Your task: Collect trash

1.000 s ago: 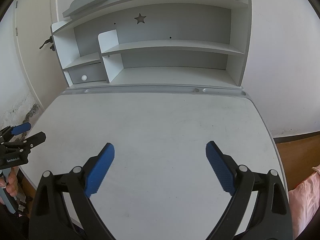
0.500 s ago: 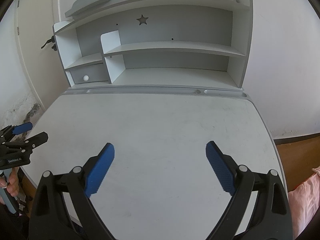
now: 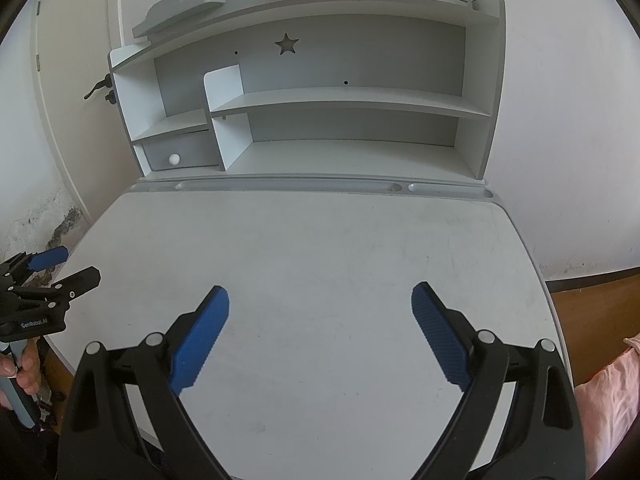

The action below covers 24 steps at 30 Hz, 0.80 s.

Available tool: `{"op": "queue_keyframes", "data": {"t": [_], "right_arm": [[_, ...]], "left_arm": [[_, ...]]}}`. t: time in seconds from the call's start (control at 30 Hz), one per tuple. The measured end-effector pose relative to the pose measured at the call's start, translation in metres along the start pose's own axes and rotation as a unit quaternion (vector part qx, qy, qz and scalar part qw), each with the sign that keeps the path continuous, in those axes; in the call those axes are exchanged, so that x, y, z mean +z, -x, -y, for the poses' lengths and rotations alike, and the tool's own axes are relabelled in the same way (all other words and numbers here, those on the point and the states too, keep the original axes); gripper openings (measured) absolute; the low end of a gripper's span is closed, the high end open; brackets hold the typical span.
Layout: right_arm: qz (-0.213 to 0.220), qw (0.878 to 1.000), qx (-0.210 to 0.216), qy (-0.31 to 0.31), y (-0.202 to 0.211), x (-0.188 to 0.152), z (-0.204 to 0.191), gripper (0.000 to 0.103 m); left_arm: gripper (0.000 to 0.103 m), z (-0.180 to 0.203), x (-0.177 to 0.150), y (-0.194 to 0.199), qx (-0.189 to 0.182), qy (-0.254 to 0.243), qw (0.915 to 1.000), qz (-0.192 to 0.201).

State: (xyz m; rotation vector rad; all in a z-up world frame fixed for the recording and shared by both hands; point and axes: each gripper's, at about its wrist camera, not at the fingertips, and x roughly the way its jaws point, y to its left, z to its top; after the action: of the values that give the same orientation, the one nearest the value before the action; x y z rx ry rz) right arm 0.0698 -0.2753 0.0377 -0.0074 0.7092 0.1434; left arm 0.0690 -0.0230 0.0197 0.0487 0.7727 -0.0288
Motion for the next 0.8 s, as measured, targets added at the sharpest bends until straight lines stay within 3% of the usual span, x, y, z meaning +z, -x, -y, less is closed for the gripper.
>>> {"op": "queue_keyframes", "data": {"t": [0.8], "right_arm": [[0.002, 1.000, 0.001, 0.001, 0.0015, -0.0011, 0.0015, 0.089]], "left_arm": [[0.093, -0.0002, -0.0021, -0.0035, 0.001, -0.002, 1.0000, -0.005]]}}
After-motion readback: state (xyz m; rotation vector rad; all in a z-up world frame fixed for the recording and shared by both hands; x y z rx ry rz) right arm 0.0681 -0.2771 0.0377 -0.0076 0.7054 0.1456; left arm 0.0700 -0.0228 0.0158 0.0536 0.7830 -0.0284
